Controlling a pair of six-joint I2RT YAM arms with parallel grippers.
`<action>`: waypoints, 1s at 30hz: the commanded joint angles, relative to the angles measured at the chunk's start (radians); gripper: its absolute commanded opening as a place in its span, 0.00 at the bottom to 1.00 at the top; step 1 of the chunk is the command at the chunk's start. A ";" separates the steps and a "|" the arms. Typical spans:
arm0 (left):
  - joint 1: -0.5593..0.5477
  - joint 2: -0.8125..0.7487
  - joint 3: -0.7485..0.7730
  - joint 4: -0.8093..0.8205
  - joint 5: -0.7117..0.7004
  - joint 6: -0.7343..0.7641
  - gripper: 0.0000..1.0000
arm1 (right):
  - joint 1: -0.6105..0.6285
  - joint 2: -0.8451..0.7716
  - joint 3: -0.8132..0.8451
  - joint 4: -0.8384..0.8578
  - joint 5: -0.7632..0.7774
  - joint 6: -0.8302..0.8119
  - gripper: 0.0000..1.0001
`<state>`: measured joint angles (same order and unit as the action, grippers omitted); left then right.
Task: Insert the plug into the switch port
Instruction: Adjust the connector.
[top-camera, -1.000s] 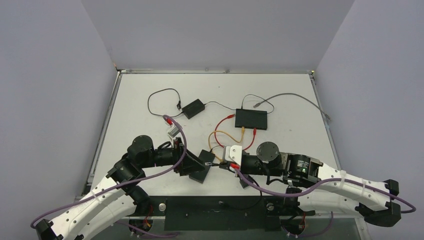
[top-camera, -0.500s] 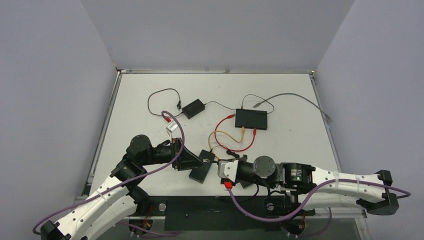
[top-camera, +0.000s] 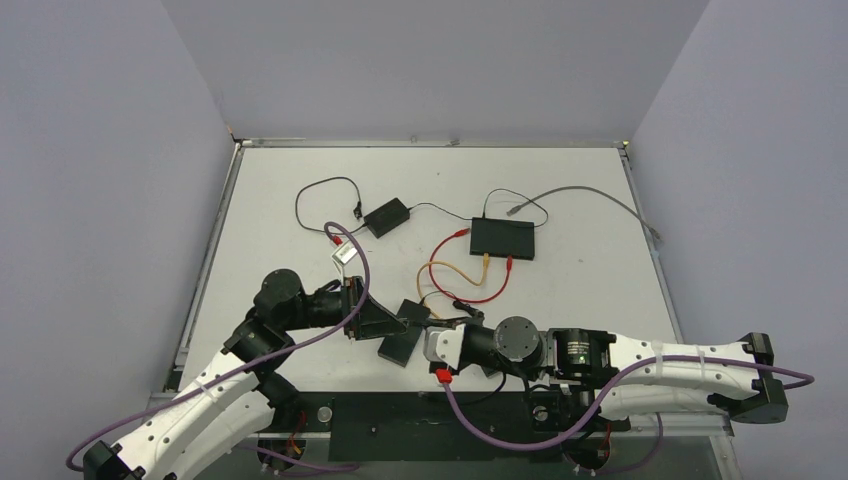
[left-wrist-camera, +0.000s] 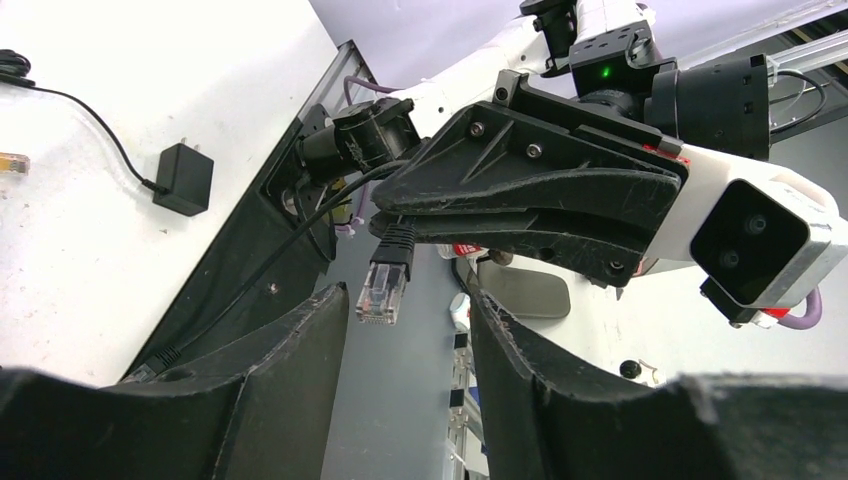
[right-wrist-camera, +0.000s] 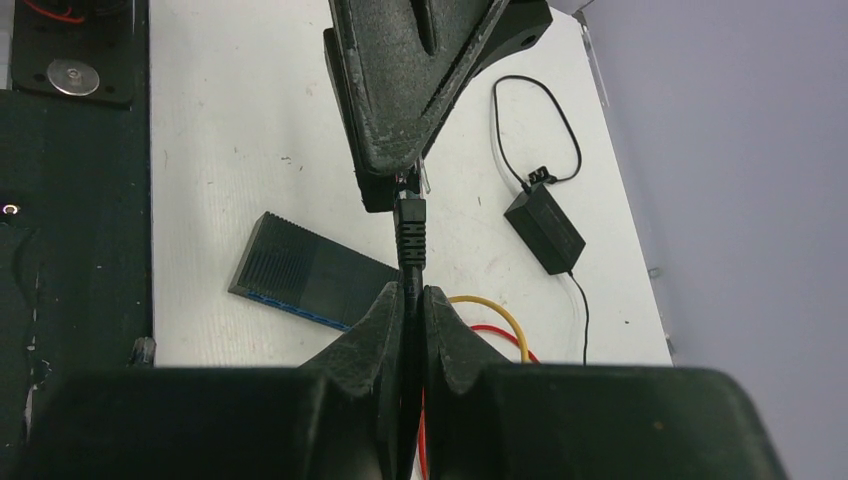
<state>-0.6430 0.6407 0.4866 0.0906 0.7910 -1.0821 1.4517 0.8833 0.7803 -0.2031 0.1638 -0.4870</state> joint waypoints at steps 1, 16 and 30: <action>0.009 0.001 0.007 0.039 0.020 0.017 0.44 | 0.009 -0.001 -0.001 0.069 -0.003 0.007 0.00; 0.013 0.009 0.005 0.023 0.032 0.058 0.04 | 0.009 0.013 0.002 0.057 -0.022 0.029 0.00; 0.014 0.013 0.013 -0.056 0.016 0.213 0.00 | -0.062 -0.087 -0.022 0.043 -0.043 0.191 0.37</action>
<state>-0.6327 0.6567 0.4862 0.0513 0.8150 -0.9665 1.4406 0.8387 0.7635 -0.1989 0.1429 -0.4133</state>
